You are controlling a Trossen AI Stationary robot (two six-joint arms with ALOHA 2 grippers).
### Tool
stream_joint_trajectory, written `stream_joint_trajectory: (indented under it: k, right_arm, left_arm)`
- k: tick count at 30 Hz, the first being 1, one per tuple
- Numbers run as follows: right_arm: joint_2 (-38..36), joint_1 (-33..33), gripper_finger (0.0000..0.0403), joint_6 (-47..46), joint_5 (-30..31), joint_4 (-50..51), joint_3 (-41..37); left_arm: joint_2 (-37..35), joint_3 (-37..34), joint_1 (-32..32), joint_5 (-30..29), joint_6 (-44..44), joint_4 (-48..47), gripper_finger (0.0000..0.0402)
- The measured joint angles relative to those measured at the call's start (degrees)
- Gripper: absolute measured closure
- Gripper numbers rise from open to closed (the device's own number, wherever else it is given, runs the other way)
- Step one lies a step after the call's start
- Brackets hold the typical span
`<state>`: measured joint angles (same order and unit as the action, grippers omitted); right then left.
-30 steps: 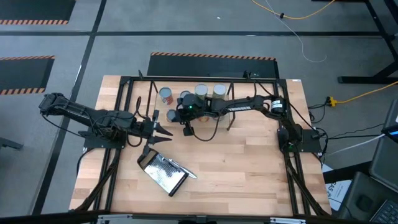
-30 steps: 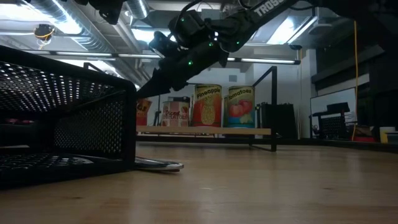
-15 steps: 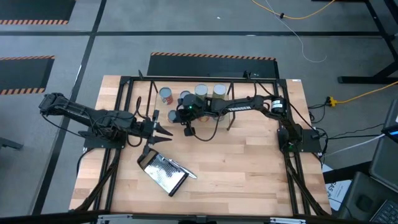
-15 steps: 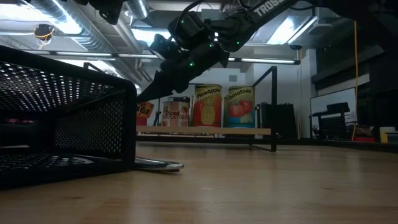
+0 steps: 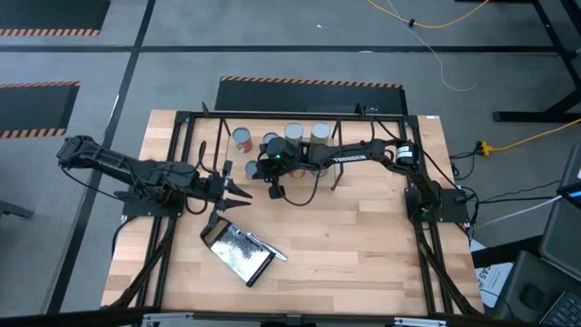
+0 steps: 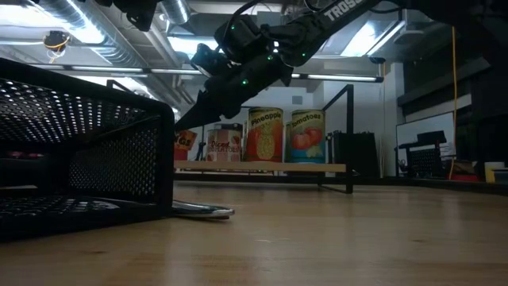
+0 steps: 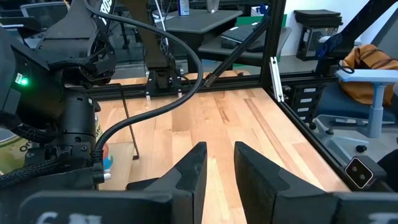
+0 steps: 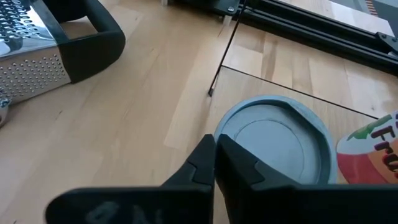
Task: Pick and place cans onto a shelf
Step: Put the canned pineapple rings on the shelf
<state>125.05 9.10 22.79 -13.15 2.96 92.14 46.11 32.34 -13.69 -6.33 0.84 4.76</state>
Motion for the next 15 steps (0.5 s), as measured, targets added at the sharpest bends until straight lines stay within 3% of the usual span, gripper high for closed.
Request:
stream_joint_trajectory:
  k: [9, 15]
  right_arm:
    - [0.0, 0.0, 0.0350, 0.0, 0.0, 0.0, 0.0]
    - [0.0, 0.0, 0.0346, 0.0, 0.0, -0.1, 0.0]
  left_arm:
    - [0.0, 0.0, 0.0, 0.0, 0.0, 0.0, 0.0327]
    - [0.0, 0.0, 0.0, 0.0, 0.0, 0.0, 0.0327]
